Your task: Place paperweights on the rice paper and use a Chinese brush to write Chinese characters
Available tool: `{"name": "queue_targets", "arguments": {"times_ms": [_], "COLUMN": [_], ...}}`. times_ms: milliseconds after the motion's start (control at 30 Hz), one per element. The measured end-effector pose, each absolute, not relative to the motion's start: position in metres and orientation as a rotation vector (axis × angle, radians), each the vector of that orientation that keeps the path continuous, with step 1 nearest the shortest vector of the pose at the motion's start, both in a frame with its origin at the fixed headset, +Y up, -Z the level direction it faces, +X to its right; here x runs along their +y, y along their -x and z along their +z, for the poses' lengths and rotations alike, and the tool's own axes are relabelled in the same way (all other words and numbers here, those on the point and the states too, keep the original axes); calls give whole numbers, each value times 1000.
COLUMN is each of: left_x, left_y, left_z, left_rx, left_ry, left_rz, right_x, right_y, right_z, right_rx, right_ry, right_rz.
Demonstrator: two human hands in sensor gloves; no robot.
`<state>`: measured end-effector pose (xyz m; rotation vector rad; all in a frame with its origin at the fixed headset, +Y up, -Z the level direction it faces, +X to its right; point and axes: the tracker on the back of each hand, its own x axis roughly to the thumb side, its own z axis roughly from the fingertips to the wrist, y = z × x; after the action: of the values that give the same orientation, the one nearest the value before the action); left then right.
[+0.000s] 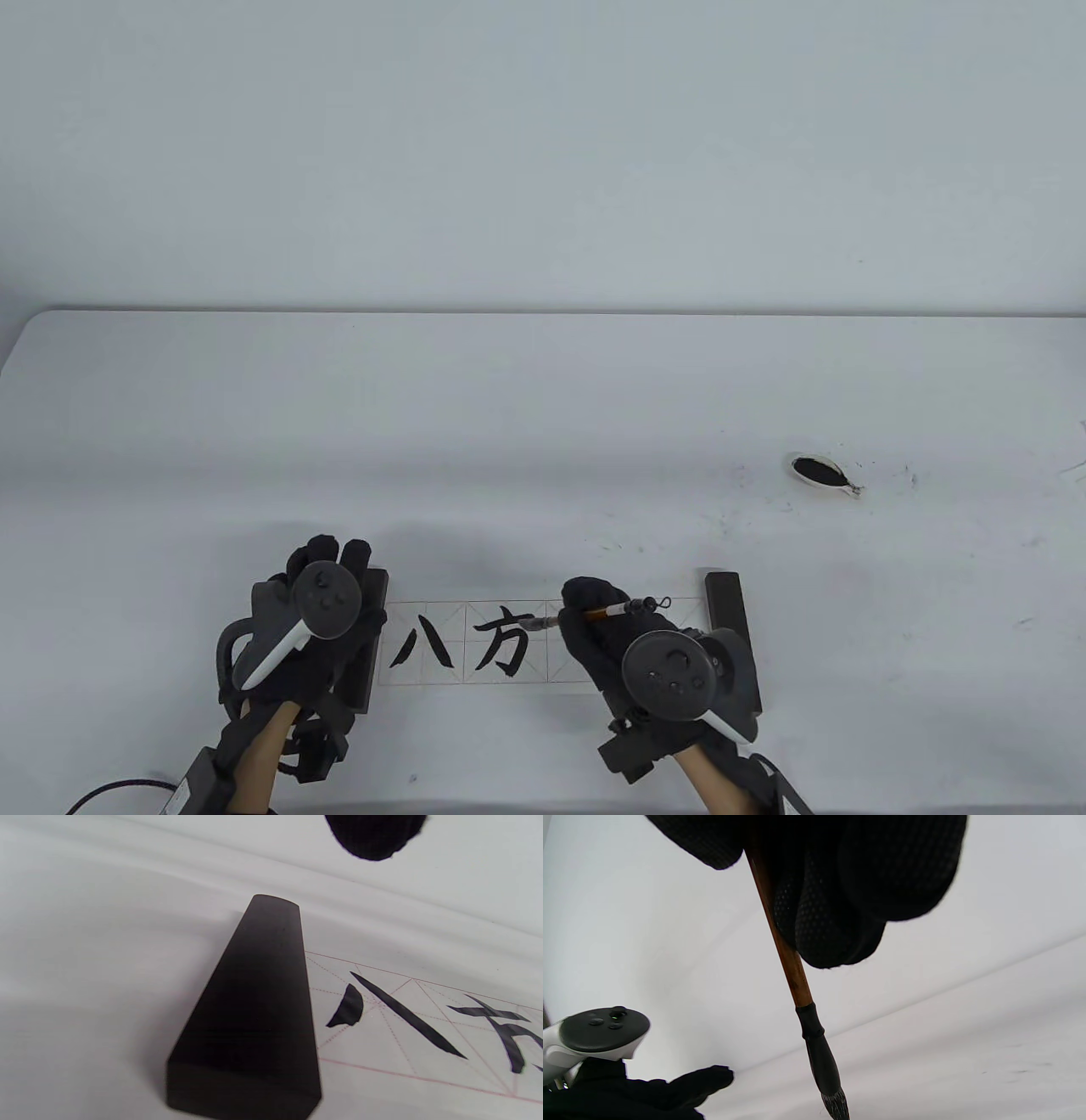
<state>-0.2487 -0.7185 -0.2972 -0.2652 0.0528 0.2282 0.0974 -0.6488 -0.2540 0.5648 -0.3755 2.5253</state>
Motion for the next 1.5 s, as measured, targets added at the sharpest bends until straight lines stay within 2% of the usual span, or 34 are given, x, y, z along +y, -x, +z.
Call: {"name": "queue_targets", "arguments": {"times_ms": [300, 833, 1333, 1500], "left_x": [-720, -722, -723, -723], "left_y": [246, 243, 242, 242], "left_z": [-298, -298, -298, -298], "left_rx": [39, 28, 27, 27], "left_ry": [271, 285, 287, 287], "left_rz": [217, 210, 210, 210], "right_x": [-679, -684, -679, -677], "right_y": [-130, -128, -137, -134], "right_z": [-262, -265, -259, -255], "right_rx": [-342, -286, -416, -364], "right_ry": [-474, -444, -277, -373], "right_rz": [2492, 2555, 2687, 2603]}}
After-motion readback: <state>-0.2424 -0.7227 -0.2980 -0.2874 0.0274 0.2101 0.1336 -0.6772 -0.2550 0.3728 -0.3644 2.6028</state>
